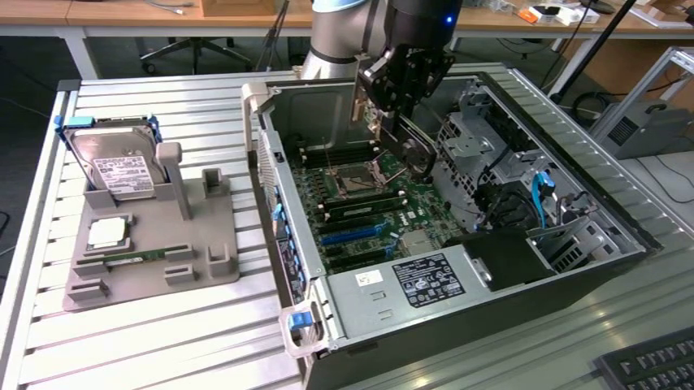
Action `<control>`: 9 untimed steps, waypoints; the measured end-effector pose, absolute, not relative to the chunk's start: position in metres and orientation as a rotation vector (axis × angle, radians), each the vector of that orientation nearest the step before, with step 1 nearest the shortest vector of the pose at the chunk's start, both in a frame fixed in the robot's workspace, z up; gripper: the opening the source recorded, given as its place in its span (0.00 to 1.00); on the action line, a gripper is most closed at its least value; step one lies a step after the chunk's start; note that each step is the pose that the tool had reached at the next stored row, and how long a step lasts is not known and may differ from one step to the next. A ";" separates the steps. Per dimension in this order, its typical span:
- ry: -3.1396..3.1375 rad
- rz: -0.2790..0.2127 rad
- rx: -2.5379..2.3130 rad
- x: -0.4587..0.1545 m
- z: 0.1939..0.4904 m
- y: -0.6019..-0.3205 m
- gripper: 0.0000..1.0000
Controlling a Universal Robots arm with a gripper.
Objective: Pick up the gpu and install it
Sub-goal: 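Insert the gpu into the slot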
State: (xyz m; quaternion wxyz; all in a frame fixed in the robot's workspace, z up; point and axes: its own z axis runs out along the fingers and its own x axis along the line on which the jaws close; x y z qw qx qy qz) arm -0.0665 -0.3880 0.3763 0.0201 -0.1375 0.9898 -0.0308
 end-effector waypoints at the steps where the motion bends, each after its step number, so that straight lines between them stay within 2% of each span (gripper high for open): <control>1: 3.070 -0.096 -0.429 -0.066 0.376 -0.388 0.27; 9: 3.068 -0.096 -0.444 -0.066 0.376 -0.388 0.27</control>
